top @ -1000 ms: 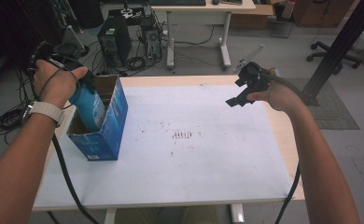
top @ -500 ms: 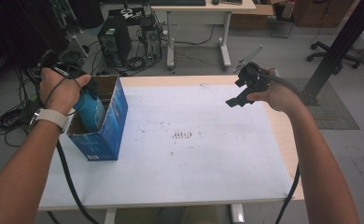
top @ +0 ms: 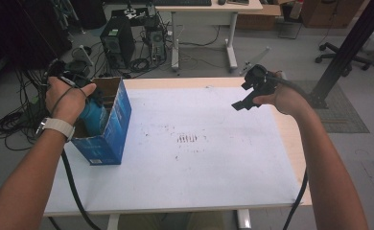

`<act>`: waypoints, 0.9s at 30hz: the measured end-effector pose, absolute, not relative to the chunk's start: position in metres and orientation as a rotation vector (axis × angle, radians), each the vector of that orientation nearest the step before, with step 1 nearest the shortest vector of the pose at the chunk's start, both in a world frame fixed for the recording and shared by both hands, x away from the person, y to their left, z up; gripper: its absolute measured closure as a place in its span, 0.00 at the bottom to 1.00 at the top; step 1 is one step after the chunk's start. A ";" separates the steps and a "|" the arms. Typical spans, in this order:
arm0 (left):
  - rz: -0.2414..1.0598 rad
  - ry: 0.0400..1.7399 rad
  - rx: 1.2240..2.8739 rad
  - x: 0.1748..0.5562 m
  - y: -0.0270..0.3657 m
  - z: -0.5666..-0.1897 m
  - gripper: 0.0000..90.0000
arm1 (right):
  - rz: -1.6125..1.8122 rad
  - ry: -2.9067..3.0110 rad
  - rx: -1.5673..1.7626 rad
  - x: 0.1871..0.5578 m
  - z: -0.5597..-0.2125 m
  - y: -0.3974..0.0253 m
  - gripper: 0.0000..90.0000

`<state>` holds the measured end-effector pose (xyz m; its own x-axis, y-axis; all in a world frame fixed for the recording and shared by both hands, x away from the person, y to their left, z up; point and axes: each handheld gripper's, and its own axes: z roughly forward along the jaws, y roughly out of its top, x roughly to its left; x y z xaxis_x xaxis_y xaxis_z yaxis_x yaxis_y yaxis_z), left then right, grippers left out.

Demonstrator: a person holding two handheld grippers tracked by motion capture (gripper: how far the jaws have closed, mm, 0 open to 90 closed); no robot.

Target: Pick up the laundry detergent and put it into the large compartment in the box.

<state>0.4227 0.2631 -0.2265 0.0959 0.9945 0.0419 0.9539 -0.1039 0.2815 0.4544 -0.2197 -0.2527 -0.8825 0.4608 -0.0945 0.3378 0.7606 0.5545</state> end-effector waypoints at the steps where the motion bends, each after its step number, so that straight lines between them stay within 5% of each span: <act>1: 0.331 1.970 2.180 0.423 0.263 -0.228 0.41 | 0.798 2.733 0.626 0.455 -0.253 -0.219 0.11; 27: 0.308 1.984 2.208 0.426 0.264 -0.267 0.42 | 0.794 2.735 0.639 0.455 -0.256 -0.220 0.11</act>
<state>0.4257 0.2643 -0.2665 0.1001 0.9938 0.0476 0.9615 -0.1089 0.2521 0.4552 -0.2201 -0.2556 -0.8805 0.4655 -0.0894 0.3454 0.7592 0.5517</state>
